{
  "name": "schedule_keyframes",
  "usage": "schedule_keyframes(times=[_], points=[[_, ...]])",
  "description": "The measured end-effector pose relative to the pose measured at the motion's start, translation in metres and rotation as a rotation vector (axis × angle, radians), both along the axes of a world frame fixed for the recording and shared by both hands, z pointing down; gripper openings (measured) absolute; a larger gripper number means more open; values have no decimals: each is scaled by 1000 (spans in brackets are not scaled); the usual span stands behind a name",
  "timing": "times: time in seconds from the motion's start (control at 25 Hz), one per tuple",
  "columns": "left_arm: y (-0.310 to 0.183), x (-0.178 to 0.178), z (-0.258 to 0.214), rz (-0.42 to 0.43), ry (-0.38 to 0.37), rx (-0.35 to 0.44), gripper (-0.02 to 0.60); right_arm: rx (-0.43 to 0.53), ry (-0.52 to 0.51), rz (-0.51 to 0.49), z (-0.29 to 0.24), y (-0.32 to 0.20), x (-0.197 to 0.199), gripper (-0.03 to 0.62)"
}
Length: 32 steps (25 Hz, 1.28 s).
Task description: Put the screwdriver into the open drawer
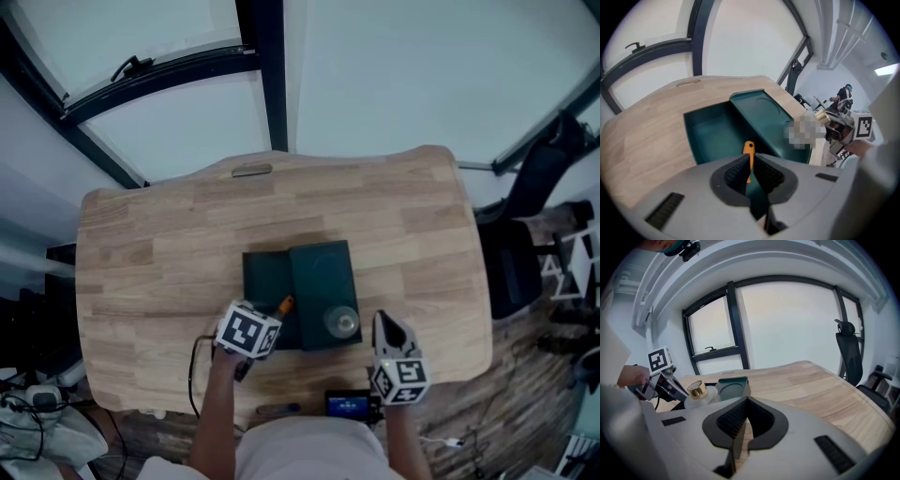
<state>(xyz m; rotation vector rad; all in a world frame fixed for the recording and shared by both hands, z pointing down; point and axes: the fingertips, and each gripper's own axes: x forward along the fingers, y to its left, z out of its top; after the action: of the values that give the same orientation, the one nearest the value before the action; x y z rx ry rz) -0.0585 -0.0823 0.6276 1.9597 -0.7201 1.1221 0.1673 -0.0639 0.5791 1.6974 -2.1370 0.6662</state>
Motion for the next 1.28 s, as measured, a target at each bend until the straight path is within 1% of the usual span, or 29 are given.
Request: schedule_keyframes(times=[0.04,0.2,0.4,0.56,0.64,0.84,0.92,1.04,1.16,1.28], points=[[-1,-2,-2,-13,-2,17,-2,6,1,-4,-3,0,-1,-3],[-2,-6,-10,-46,19,66,-2,23,5,-12,-10,4,-3,-4],[-3,-12,-19,-150,77,159,-2,54,4,-12,-17,12,-5,-3],[0,-13,-28,-188,111,227,-2,73,10,-27,-29,15,-9,-3],[1,-13,-36,-203,125,277,-2,89,5,-35,-35,16,-12,-3],[-2,-11,-68,-223,156,463,-2,125,2,-59,-49,22,-21,-3],[0,-11,-81,-240,166,516,-2,134,0,-70,-51,27,-25,-3],[5,-12,-100,-270,201,575,-2,143,0,-94,-58,33,-32,-3],[12,-15,-113,-301,235,613,-2,160,-4,-106,-64,38,-38,-4],[18,-20,-119,-321,231,648,-2,179,-4,-120,-71,42,-44,-3]])
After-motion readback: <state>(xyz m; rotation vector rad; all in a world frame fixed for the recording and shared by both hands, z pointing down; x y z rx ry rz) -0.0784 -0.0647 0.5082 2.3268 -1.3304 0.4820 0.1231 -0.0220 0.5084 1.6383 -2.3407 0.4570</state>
